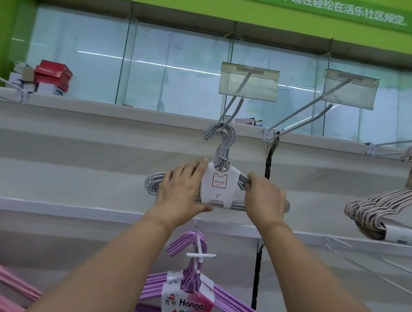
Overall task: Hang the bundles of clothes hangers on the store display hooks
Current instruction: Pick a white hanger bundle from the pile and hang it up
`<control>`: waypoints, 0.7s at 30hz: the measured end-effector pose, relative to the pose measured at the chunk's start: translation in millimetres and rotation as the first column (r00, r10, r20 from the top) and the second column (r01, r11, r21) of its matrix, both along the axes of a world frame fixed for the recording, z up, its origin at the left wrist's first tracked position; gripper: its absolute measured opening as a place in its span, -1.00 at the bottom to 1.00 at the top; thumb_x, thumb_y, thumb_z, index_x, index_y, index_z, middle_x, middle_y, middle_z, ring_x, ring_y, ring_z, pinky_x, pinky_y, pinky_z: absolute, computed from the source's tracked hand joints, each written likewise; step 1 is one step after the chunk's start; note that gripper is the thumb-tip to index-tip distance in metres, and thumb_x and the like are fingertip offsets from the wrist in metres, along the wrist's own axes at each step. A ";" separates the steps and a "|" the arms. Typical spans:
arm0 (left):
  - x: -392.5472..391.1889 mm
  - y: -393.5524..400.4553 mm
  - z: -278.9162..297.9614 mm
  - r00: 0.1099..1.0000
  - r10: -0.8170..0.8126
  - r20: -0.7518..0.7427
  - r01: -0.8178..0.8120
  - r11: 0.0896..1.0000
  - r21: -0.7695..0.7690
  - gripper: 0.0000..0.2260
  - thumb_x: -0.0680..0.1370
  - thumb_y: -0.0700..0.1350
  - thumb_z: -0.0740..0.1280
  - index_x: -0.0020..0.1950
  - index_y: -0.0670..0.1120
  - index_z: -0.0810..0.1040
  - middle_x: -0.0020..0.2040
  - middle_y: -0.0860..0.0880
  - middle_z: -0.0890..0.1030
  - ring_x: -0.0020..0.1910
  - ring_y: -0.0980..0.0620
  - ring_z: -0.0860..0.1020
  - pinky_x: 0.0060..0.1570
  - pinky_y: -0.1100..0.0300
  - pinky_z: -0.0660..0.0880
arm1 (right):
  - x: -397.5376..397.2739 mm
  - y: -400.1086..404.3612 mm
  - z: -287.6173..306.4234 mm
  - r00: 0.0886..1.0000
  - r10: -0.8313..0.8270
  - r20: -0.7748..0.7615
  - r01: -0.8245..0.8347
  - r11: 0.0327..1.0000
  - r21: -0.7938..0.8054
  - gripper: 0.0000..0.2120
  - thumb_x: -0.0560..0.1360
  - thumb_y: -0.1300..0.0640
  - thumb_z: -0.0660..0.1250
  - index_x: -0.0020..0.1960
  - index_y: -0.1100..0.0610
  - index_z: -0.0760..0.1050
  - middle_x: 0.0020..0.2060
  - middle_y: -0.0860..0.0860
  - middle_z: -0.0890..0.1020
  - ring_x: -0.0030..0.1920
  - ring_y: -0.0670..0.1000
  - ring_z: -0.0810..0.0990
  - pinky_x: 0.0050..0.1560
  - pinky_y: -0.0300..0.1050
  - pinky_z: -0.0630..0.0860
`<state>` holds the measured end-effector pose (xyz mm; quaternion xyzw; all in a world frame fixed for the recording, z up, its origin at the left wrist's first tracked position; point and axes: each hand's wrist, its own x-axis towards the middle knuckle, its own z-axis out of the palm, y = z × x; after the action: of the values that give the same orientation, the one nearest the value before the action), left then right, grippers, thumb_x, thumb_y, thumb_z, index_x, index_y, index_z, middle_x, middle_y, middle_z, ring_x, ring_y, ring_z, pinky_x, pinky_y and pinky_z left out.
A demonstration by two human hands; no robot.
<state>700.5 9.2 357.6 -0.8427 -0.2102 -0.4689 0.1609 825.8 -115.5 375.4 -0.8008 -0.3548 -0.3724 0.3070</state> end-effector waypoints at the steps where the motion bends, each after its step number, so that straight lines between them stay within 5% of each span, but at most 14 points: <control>1: 1.5 2.3 0.0 1.000 0.003 0.007 -0.003 1.000 0.019 -0.09 0.42 0.26 0.38 0.57 0.03 -0.08 0.46 0.01 0.23 0.40 -0.02 0.25 0.39 0.08 0.14 | 4.0 0.5 -2.0 1.000 0.016 0.022 -0.016 1.000 -0.011 -0.86 0.64 0.13 0.06 -0.04 0.07 0.36 -0.04 0.05 0.56 -0.08 0.15 0.45 -0.06 -0.03 0.25; 6: 14.8 11.8 -0.8 0.999 0.023 0.025 -0.024 0.999 0.049 -0.10 0.44 0.24 0.37 0.57 0.01 -0.10 0.45 -0.01 0.23 0.38 -0.03 0.27 0.38 0.10 0.16 | 15.8 9.4 -9.2 0.998 0.021 0.060 -0.020 1.000 -0.007 -0.69 0.64 0.16 -0.01 0.32 0.04 0.35 0.09 0.06 0.46 0.11 0.12 0.42 0.10 0.00 0.26; 14: 24.9 32.6 2.7 0.994 0.109 0.001 -0.109 0.993 0.039 -0.10 0.44 0.24 0.36 0.57 -0.01 -0.12 0.48 -0.02 0.18 0.42 -0.03 0.22 0.40 0.09 0.12 | 20.7 41.9 -5.2 0.994 0.049 -0.096 -0.048 0.999 0.019 -0.72 0.63 0.18 0.04 0.26 0.07 0.41 0.07 0.10 0.39 -0.04 0.13 0.38 -0.04 -0.04 0.28; 21: 33.8 34.2 -0.6 0.999 0.032 -0.014 -0.033 0.997 -0.067 -0.23 0.55 0.16 0.25 0.57 -0.02 -0.14 0.56 -0.06 0.03 0.53 -0.08 0.03 0.49 0.03 -0.02 | 24.2 42.2 -4.5 0.991 0.061 -0.122 -0.052 0.996 0.075 -0.65 0.65 0.11 0.03 0.41 0.09 0.32 0.21 0.11 0.49 0.18 0.16 0.44 0.22 -0.01 0.28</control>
<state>734.3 43.4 357.0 -0.8471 -0.2383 -0.4533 0.1416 850.0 -73.3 371.0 -0.8004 -0.3440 -0.3255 0.3676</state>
